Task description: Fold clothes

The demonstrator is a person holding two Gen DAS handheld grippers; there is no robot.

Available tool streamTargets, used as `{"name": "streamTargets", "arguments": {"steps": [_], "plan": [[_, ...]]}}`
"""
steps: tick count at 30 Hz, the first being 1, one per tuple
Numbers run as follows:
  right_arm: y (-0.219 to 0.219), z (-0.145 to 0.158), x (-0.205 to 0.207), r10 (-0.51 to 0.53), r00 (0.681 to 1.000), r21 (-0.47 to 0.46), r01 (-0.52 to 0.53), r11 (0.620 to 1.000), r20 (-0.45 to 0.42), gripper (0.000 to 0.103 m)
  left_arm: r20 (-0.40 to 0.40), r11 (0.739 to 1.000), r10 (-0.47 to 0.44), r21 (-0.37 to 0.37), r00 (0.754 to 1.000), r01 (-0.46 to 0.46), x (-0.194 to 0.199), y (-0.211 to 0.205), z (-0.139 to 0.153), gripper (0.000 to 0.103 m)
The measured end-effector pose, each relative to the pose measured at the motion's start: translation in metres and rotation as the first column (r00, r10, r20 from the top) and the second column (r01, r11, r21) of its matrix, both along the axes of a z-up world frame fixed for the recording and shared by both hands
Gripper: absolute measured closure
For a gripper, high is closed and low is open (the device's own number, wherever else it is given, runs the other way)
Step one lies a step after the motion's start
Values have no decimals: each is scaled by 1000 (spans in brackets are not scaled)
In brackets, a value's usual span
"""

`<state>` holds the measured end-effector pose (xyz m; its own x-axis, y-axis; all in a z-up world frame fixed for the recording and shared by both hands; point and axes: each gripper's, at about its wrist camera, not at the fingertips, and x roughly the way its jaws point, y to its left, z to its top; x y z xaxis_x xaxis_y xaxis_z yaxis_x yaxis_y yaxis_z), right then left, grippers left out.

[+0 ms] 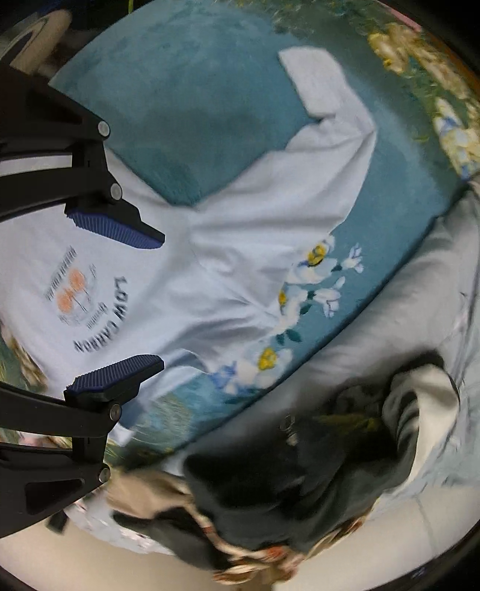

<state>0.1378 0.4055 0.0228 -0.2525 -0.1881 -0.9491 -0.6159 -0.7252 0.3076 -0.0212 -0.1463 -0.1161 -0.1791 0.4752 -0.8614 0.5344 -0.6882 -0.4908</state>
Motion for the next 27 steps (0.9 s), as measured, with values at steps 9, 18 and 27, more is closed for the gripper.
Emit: {"name": "streamTargets", "arguments": {"steps": [9, 18, 27], "plan": [[-111, -76, -113, -46, 989, -267, 84, 960, 144, 57, 133, 994, 10, 109, 991, -25, -70, 29, -49, 39], [-126, -133, -143, 3, 949, -210, 67, 975, 316, 57, 224, 984, -25, 176, 974, -15, -85, 45, -91, 44], [-126, -142, -140, 45, 949, -294, 52, 955, 312, 98, 162, 978, -64, 207, 985, 30, -95, 53, -88, 93]]}}
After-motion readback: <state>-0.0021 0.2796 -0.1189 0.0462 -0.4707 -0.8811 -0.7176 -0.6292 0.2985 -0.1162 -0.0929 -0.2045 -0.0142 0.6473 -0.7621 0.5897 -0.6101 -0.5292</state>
